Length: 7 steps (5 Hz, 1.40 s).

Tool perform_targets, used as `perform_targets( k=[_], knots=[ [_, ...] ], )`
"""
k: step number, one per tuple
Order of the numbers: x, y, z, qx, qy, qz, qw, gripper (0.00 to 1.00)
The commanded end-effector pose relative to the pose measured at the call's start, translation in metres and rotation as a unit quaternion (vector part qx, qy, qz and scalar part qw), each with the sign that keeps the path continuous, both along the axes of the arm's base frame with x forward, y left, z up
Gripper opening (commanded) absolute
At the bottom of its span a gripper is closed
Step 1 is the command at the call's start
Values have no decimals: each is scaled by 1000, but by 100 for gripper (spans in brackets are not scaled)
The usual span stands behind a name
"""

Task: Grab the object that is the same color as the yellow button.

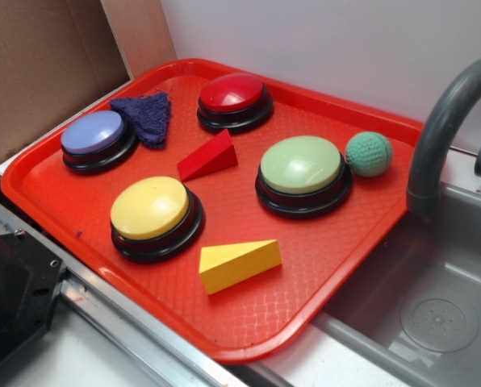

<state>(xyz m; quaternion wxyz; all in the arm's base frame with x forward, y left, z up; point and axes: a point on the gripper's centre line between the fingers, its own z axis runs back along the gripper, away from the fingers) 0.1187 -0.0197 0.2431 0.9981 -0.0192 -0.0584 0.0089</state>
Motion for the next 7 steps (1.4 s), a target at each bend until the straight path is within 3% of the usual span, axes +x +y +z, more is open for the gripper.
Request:
perform_targets(
  k=[1,2,3,4,5,7],
  knots=[
    [0,0,0,0,0,0,1000,100],
    [44,30,13,-6,-25,7,1000,100],
    [84,39,20,-4,-56,-17,998,100],
    [127,8,18,-11,-49,-92,995,100],
    [141,-51,4,-8,-27,-199,980,100],
    [80,-150,-34,-7,19,-340,940,100]
  ],
)
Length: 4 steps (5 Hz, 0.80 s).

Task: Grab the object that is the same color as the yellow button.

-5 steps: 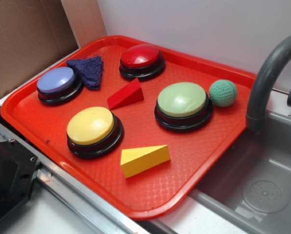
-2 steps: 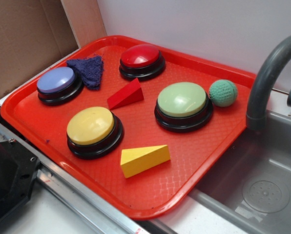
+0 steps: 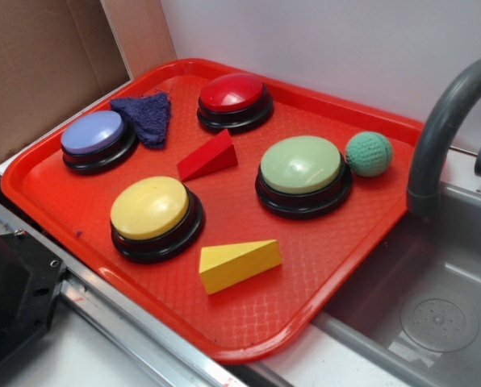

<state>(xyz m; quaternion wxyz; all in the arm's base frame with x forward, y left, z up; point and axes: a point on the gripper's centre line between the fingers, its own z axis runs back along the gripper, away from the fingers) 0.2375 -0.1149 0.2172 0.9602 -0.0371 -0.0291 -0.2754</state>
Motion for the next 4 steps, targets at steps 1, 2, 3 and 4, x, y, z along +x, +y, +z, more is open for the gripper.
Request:
perform_targets(
  k=[1,2,3,4],
  knots=[
    [-67,-79,-26,5,20,-89,996,100],
    [-79,-87,-46,48,29,-101,993,100],
    [-84,-77,-72,65,52,-110,990,100],
    [-84,-65,-101,75,75,-125,987,100]
  ],
)
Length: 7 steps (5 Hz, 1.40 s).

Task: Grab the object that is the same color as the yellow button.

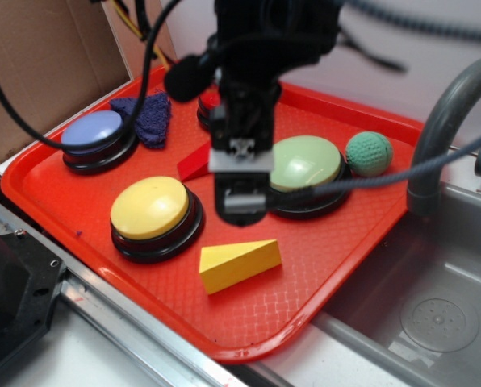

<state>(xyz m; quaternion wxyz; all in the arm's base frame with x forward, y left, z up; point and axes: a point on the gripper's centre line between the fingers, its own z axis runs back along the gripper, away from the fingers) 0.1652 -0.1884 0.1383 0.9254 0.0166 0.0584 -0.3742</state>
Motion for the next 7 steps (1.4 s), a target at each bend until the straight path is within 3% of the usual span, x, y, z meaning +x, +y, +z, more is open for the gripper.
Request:
perform_targets(
  k=[1,3,7],
  knots=[
    [-7,21,-40,6,27,-7,1000,100],
    [-9,44,-81,36,66,-19,997,100],
    [3,38,-112,8,92,-31,995,100]
  ],
)
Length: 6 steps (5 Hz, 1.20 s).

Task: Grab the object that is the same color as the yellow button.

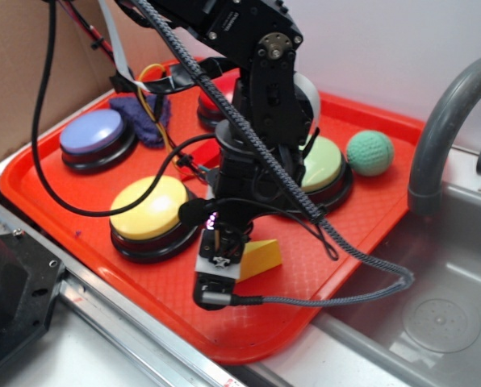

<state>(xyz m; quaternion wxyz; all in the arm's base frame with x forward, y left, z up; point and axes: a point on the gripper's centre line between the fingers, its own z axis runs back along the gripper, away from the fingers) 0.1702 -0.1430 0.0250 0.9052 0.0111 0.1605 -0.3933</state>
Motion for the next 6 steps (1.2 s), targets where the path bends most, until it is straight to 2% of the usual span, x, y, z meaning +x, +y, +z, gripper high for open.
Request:
perform_targets(
  k=[1,2,3,4,5,6],
  knots=[
    [-3,-6,-14,-16,23,-10,1000,100],
    [-8,-6,-23,-18,35,-8,999,0],
    [-10,-7,-16,-16,31,-4,999,0],
    [-9,-6,7,-29,3,-9,1000,0],
    [-2,2,55,-42,-73,30,996,0],
    [-5,19,104,-60,-120,98,986,0]
  ],
)
